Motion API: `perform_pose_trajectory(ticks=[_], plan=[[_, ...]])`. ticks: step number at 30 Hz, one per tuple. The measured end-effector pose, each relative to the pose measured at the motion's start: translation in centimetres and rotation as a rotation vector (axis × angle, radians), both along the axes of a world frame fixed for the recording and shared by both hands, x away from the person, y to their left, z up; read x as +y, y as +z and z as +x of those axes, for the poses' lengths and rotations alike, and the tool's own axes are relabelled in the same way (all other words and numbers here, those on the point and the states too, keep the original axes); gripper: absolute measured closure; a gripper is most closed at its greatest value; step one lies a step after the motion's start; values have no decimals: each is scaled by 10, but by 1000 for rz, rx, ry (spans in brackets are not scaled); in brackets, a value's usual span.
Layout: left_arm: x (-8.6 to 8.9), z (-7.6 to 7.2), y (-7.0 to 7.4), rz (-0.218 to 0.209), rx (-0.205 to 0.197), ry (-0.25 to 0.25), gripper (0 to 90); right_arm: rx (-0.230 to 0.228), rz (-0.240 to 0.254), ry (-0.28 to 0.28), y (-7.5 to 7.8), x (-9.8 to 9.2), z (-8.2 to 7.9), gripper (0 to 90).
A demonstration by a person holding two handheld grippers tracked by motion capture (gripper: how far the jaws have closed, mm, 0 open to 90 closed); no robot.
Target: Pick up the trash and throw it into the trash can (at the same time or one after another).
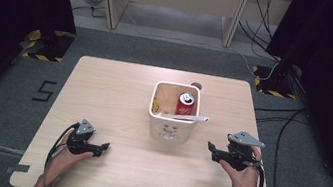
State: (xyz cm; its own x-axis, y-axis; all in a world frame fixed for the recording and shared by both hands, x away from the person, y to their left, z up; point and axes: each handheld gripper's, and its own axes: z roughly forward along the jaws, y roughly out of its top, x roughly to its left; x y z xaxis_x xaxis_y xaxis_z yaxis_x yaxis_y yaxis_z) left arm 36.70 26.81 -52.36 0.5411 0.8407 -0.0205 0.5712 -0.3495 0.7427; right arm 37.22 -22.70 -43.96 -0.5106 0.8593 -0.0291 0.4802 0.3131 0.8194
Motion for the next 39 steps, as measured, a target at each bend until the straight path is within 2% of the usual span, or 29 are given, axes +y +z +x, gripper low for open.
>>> perform_pose_trajectory(ticks=[8,24,35,39], plan=[[0,0,0,-1,0,1,137,9,7,6,-10,-1,-5,206],[0,0,0,1,0,0,137,62,2,-3,-31,-5,-13,204],[0,0,0,1,0,-1,137,103,-43,-3,-46,-5,-18,198],[0,0,0,1,1,-2,138,121,-43,-12,-51,-7,-21,197]])
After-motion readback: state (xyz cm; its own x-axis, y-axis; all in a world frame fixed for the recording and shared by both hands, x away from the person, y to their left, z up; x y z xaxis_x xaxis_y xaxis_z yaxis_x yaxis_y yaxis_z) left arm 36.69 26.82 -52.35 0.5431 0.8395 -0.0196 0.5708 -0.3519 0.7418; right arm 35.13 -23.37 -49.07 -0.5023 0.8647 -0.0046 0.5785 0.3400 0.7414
